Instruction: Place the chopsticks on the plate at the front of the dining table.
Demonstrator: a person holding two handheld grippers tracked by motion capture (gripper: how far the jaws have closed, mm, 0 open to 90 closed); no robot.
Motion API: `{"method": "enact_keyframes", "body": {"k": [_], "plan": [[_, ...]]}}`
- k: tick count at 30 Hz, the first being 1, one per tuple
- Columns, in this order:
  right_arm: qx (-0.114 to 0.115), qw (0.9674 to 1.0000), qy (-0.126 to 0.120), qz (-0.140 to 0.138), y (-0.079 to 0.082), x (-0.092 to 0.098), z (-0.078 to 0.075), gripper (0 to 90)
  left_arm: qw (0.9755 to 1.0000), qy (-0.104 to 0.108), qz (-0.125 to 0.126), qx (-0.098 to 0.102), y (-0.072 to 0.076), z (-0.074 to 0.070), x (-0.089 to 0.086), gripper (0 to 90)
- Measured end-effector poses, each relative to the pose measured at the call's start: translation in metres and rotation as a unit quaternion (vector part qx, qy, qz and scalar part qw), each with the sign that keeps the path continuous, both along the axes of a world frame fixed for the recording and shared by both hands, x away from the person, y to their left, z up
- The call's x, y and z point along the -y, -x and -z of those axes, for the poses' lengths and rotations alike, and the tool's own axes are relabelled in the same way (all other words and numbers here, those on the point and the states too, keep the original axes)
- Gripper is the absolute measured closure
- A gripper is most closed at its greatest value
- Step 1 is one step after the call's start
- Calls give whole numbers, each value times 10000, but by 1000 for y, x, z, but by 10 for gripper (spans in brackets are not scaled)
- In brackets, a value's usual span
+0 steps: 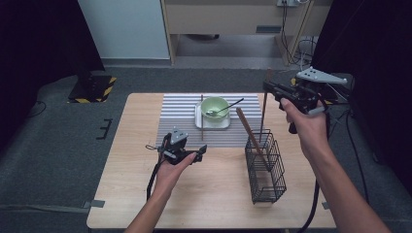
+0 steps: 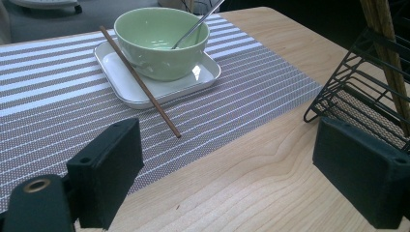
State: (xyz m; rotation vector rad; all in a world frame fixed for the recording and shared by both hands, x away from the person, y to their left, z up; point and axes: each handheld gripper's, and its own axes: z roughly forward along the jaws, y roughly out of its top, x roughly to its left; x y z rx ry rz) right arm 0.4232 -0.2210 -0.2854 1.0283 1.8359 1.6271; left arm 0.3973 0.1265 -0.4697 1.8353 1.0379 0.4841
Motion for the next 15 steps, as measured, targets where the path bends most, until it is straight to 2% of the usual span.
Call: {"method": "enact_keyframes", "body": {"k": [7,15], "plan": [[130,9998,-133,-53,1,-2,-7,844,9999,48,-13,89,2,-1,3,102],[260,9992,-262,-119,2,-13,-15,844,9997,158,-62,166,3,-1,5,102]]}}
